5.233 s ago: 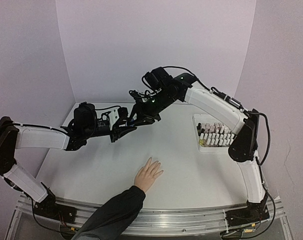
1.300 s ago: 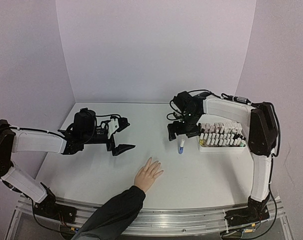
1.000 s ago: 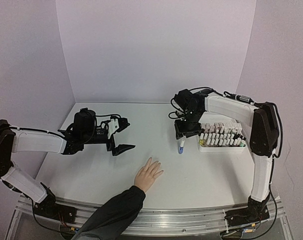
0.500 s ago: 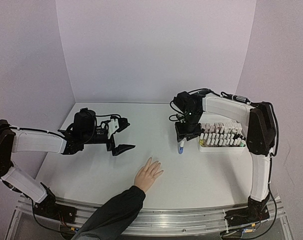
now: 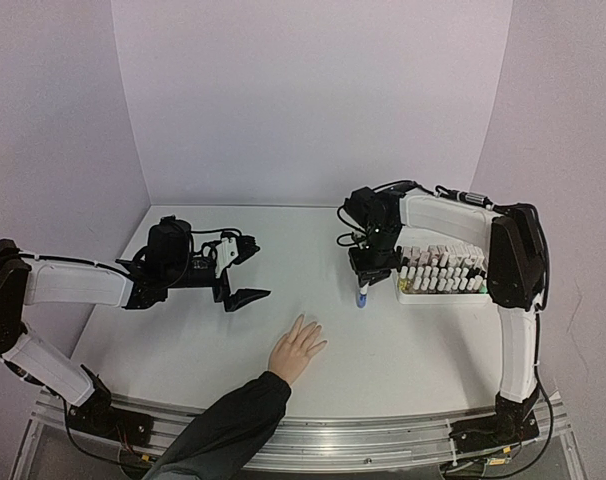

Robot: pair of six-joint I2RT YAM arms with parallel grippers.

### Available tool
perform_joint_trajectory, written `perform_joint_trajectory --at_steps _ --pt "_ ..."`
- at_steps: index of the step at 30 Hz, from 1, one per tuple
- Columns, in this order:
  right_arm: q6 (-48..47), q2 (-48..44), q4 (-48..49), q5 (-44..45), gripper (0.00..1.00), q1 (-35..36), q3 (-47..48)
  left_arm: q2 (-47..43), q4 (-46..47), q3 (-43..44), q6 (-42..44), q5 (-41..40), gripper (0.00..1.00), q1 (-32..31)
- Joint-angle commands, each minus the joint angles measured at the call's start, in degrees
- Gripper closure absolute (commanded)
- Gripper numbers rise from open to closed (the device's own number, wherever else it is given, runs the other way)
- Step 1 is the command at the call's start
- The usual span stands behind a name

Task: Paint the nails
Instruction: Remove the excess polish from the bottle rim.

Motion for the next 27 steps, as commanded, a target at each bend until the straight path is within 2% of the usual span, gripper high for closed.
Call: perform_joint_trajectory --at_steps 1,7,27 --pt "0.01 0.07 -1.19 0.55 0.89 -0.29 2.28 -1.0 0.89 0.04 0.54 0.52 0.01 -0.15" --pt "-0.72 -0.07 -2.33 0.86 1.0 -0.3 3.58 -0.82 0.9 0.2 0.58 0.56 0.01 -0.15" --pt "-2.47 -2.01 -7.45 1.48 1.0 -0.29 8.97 -0.76 0.75 0.2 0.92 0.7 0.01 -0.16"
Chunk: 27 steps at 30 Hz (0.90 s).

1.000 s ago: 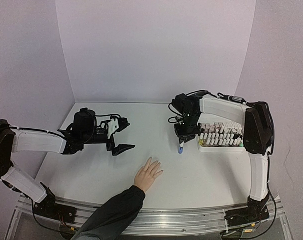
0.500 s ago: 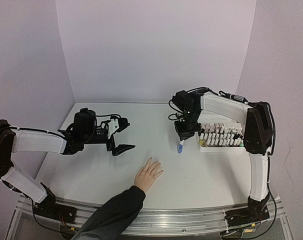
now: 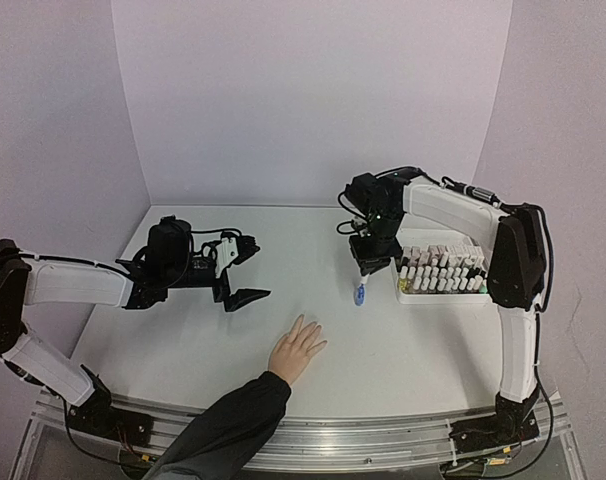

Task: Paint the nails
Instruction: Remove the excess polish from the bottle rim.

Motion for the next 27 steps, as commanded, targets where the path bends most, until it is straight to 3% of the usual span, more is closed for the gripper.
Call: perform_joint_trajectory --at_steps 1,27 --pt "-0.62 -2.17 -2.22 0.61 1.0 -0.29 2.65 -0.78 0.73 0.19 0.89 0.71 0.01 -0.15" --pt "1.51 -3.83 -2.68 -3.33 1.0 -0.29 1.95 -0.48 0.78 0.05 1.01 0.82 0.01 -0.17"
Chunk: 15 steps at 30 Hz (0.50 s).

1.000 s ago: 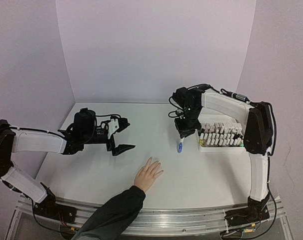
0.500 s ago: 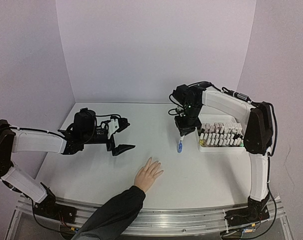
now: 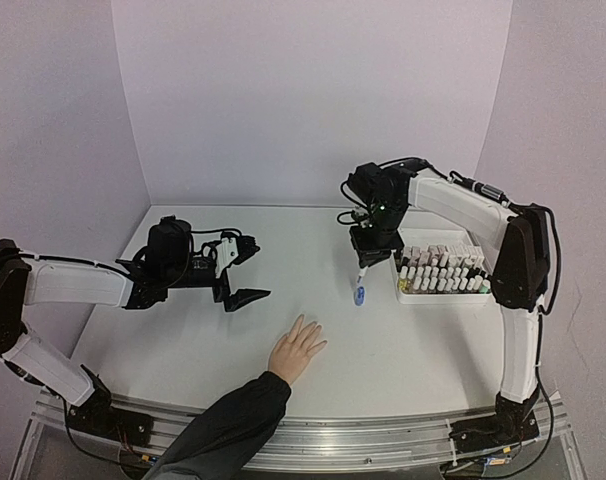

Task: Paint the nails
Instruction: Remove the excess polish from the bottle rim.

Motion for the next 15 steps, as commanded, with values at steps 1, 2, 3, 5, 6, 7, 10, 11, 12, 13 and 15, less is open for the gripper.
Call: perform_joint_trajectory --at_steps 1,2,3,5,6,7,10,11,12,13,15 --pt "1.08 -2.25 -1.06 -1.9 1.0 -0.3 -1.15 -0.48 0.81 0.05 0.91 0.75 0.01 -0.17" --pt "1.09 -2.11 -1.07 -1.84 1.0 -0.26 -1.4 -0.48 0.8 0.05 0.89 0.77 0.01 -0.18" --pt "1.0 -2.02 -1.06 -1.79 1.0 -0.27 -1.61 -0.48 0.75 0.03 0.94 0.69 0.01 -0.19" --pt "0.85 -1.92 -1.15 -1.63 1.0 -0.3 -1.99 -0.48 0.73 0.04 0.95 0.65 0.0 -0.19" --pt "0.84 -1.95 -1.17 -1.59 1.0 -0.3 -2.23 -0.49 0.73 0.04 0.94 0.59 0.0 -0.17" --pt "0.89 -2.03 -1.21 -1.48 1.0 -0.27 -2.53 -0.55 0.72 0.03 0.95 0.57 0.01 -0.17" --pt "1.1 -2.36 -1.12 -1.1 1.0 -0.3 -3.09 -0.57 0.73 -0.04 0.93 0.51 0.0 -0.17" --pt "1.12 -2.35 -1.14 -0.98 1.0 -0.28 -3.22 -0.57 0.73 -0.04 0.95 0.5 0.0 -0.17" --pt "1.12 -2.33 -1.16 -0.97 1.0 -0.29 -3.31 -0.57 0.71 -0.04 0.95 0.55 0.01 -0.17" --pt "1.11 -2.33 -1.19 -0.88 1.0 -0.29 -3.4 -0.57 0.72 -0.04 0.89 0.53 0.0 -0.17" --pt "1.19 -2.48 -1.11 -0.46 1.0 -0.25 -3.55 -0.57 0.73 -0.04 0.91 0.57 0.01 -0.17"
